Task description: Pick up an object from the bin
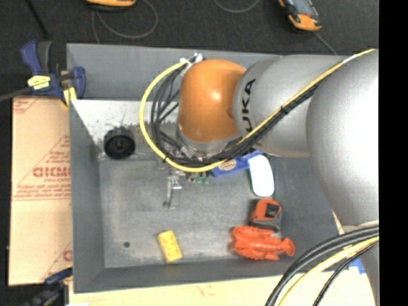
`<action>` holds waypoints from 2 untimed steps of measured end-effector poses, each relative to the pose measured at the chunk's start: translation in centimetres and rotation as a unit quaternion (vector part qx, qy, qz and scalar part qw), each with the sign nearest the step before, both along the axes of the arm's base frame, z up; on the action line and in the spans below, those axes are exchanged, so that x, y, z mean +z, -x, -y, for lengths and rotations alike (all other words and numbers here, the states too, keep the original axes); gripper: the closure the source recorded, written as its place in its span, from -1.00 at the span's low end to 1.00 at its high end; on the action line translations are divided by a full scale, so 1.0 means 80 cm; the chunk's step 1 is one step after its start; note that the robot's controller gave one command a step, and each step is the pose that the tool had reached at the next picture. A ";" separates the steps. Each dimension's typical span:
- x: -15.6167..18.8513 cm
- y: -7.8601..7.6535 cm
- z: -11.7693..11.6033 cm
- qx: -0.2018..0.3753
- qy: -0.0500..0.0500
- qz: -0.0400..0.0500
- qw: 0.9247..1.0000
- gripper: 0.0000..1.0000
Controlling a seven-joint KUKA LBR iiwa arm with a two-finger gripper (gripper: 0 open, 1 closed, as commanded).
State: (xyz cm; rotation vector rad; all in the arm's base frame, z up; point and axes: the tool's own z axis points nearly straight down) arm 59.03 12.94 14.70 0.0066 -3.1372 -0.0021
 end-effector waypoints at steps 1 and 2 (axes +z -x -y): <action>0.006 -0.002 0.001 -0.001 -0.001 0.004 1.000 -1.00; -0.044 0.053 0.004 0.087 0.000 0.008 0.996 -1.00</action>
Offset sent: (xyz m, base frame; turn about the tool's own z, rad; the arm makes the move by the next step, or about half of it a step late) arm -0.0885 -0.0050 -0.0770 -0.3393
